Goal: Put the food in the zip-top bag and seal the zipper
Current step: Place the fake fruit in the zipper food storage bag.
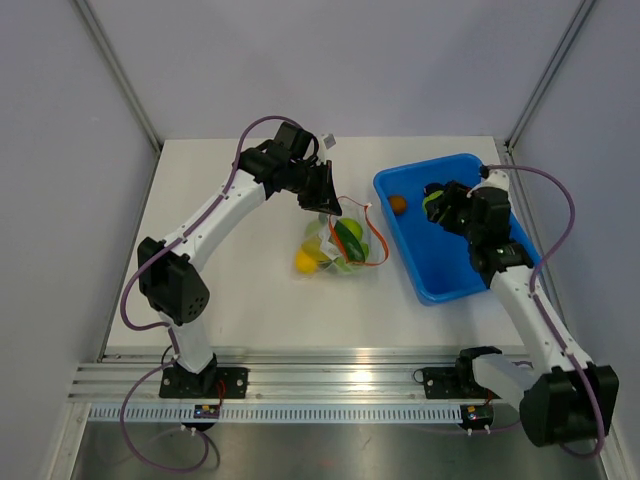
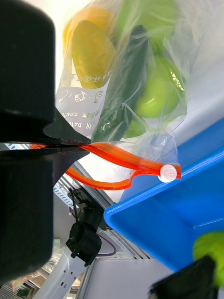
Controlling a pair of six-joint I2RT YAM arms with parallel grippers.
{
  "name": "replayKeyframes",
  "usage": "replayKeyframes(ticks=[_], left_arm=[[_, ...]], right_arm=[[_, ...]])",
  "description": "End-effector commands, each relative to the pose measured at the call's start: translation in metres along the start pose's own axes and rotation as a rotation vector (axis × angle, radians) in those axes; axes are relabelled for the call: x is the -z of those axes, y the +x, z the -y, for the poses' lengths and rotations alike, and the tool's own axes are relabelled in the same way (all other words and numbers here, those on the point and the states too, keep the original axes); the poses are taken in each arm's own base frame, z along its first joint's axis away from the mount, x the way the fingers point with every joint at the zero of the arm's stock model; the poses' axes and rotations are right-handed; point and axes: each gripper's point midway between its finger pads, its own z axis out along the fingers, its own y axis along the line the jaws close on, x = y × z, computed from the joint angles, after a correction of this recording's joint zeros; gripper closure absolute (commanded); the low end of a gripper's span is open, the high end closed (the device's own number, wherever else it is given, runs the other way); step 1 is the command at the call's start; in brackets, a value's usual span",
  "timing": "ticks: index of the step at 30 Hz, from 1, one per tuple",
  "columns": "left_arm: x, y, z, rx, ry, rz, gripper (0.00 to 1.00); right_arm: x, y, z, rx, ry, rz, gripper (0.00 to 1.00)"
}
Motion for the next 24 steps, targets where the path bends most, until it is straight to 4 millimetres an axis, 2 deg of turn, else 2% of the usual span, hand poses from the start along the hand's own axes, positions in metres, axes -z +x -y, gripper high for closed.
replayKeyframes(ticks=[1, 2, 4, 5, 7, 9, 12, 14, 16, 19, 21, 24], left_arm=[[0.013, -0.016, 0.022, -0.052, 0.074, 0.06, 1.0], [0.014, -0.016, 0.022, -0.054, 0.077, 0.061, 1.0], [0.013, -0.016, 0.022, -0.05, 0.074, 0.061, 1.0], [0.014, -0.017, 0.023, -0.052, 0.078, 0.064, 1.0], [0.014, -0.017, 0.023, -0.048, 0.077, 0.065, 1.0], [0.017, -0.017, 0.026, -0.051, 0.078, 0.072, 1.0], [0.022, -0.017, 0.027, -0.06, 0.073, 0.082, 1.0], [0.022, -0.015, 0.025, -0.059, 0.069, 0.074, 1.0], [0.024, -0.014, 0.026, -0.064, 0.069, 0.078, 1.0], [0.027, -0.011, 0.026, -0.063, 0.069, 0.08, 1.0], [0.029, -0.012, 0.028, -0.066, 0.072, 0.086, 1.0], [0.031, -0.012, 0.029, -0.069, 0.072, 0.089, 1.0]], right_arm=[[0.043, 0.0, -0.03, -0.001, -0.157, -0.024, 0.5], [0.058, -0.001, -0.043, -0.007, -0.206, -0.017, 0.5], [0.073, -0.001, -0.063, -0.002, -0.277, -0.025, 0.5], [0.082, 0.007, -0.082, 0.011, -0.332, -0.047, 0.5], [0.088, 0.014, -0.096, 0.029, -0.352, -0.055, 0.5], [0.091, 0.033, -0.12, 0.055, -0.403, -0.099, 0.5], [0.088, 0.064, -0.145, 0.098, -0.452, -0.173, 0.49], [0.078, 0.073, -0.154, 0.11, -0.441, -0.184, 0.49], [0.07, 0.08, -0.163, 0.12, -0.444, -0.2, 0.48], [0.061, 0.076, -0.18, 0.117, -0.476, -0.189, 0.48], [0.049, 0.084, -0.189, 0.131, -0.485, -0.212, 0.48], [0.051, 0.094, -0.212, 0.175, -0.57, -0.273, 0.4]])
